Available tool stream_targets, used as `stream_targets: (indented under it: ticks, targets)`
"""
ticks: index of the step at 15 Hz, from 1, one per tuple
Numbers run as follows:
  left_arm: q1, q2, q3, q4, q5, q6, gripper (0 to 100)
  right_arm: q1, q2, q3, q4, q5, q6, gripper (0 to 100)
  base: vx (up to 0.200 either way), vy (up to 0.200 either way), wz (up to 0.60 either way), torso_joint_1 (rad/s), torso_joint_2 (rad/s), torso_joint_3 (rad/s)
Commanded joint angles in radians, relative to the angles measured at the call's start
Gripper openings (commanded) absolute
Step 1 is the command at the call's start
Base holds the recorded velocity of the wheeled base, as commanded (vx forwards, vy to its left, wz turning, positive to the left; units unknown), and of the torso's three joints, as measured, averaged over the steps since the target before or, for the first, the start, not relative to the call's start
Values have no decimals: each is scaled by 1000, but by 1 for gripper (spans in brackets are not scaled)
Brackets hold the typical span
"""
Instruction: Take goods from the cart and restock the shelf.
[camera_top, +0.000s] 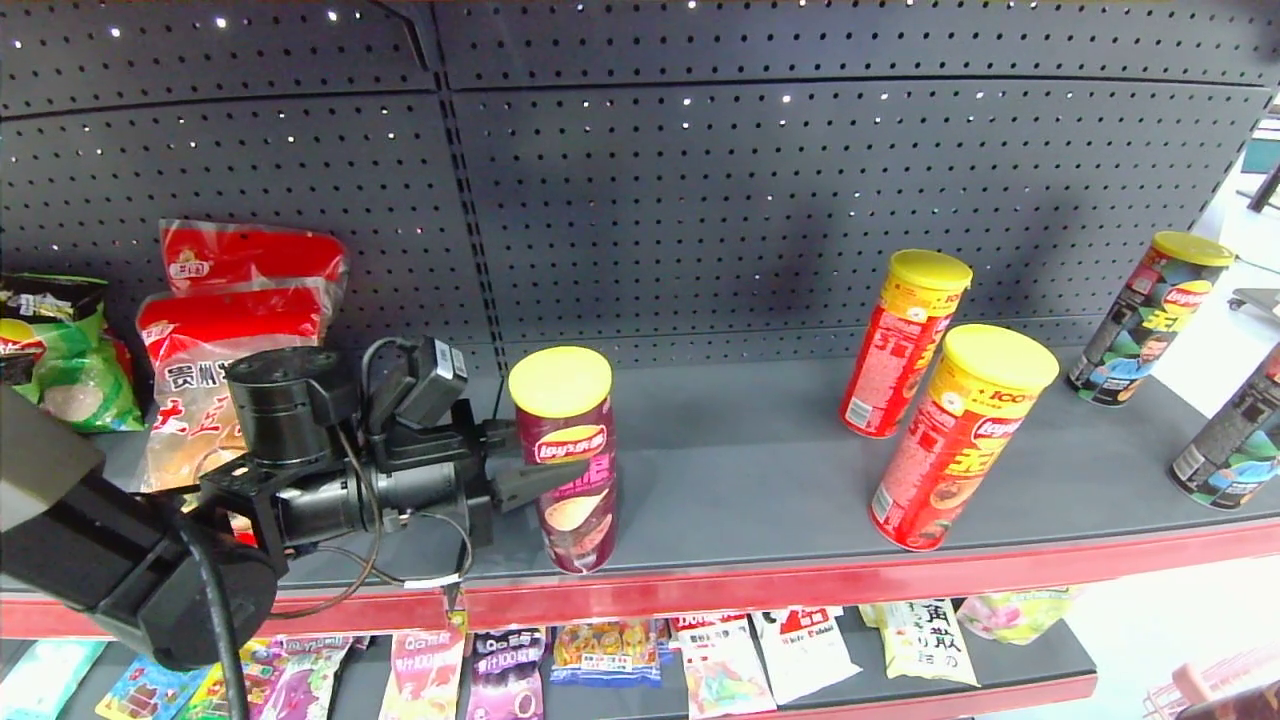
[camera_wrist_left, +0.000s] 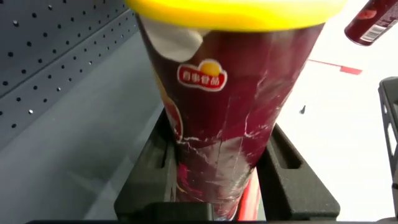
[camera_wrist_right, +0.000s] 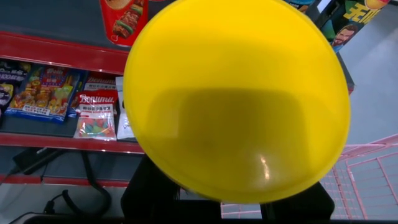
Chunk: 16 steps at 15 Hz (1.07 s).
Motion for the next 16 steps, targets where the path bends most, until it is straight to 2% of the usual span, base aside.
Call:
stream_targets:
  ticks: [1,10,11,16]
  targets:
    - [0,-2,10,3,1,0,0,1,-1,0,0,-1,0,0,0,0,0,0,0,0]
    - [0,-1,17,2,9,0,0,-1,-2,-3,0,-1,0,0,0,0,0,0,0,0]
    - [0,-1,16,2,10,1,100,-1,-2,-3,0,-1,0,0,0,0,0,0,0,0]
    - [0,-2,21,-12,13,0,100,1,-2,-1,0,-1,0,0,0,0,0,0,0,0]
